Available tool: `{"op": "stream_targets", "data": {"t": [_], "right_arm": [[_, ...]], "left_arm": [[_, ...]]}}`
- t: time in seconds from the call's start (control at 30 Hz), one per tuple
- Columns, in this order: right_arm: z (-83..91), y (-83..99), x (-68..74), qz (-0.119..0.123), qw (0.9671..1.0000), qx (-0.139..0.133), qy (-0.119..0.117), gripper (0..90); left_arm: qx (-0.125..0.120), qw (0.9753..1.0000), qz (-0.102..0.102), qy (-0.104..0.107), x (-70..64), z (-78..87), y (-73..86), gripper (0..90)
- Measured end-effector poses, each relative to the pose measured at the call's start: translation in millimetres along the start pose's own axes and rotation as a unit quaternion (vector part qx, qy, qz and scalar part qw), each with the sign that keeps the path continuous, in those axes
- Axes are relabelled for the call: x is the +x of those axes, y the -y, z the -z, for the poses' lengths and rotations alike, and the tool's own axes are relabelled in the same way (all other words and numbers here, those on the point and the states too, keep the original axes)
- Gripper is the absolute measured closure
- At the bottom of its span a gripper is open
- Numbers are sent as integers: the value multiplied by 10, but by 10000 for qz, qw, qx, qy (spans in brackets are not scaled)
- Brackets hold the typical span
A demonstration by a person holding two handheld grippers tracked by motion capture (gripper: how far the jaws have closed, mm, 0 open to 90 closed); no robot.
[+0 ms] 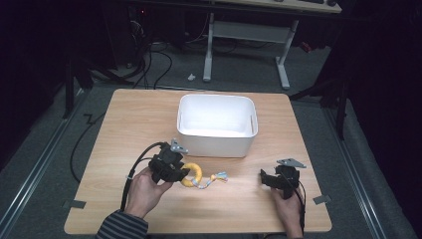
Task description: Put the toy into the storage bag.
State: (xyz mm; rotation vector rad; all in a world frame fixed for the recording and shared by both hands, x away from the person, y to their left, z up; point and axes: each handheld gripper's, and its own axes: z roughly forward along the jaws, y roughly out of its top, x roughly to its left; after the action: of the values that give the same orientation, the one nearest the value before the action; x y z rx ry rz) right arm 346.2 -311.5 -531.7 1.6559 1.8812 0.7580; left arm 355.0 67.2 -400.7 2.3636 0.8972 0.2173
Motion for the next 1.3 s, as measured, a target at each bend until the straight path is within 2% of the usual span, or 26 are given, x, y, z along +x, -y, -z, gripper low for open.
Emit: {"op": "stream_targets", "data": {"t": [0.4, 0.6, 0.93, 1.13, 1.3], "right_arm": [[0, 0, 0, 4, 10000, -6, -2, 140], [-1, 0, -1, 12, 10000, -11, 0, 140], [1, 0, 0, 8, 10000, -5, -10, 144], [1, 1, 0, 20, 10000, -10, -13, 144], [2, 1, 0, 24, 10000, -9, -14, 144]], "left_arm": [[-201, 9997, -111, 58, 15, 205, -229, 682], [-358, 9993, -83, 99, 73, 337, -369, 682], [-441, 9988, -171, -82, 117, 567, -539, 682], [-423, 9987, -237, -148, 171, 634, -668, 682], [-513, 9982, -247, -175, 214, 661, -796, 682]]}}
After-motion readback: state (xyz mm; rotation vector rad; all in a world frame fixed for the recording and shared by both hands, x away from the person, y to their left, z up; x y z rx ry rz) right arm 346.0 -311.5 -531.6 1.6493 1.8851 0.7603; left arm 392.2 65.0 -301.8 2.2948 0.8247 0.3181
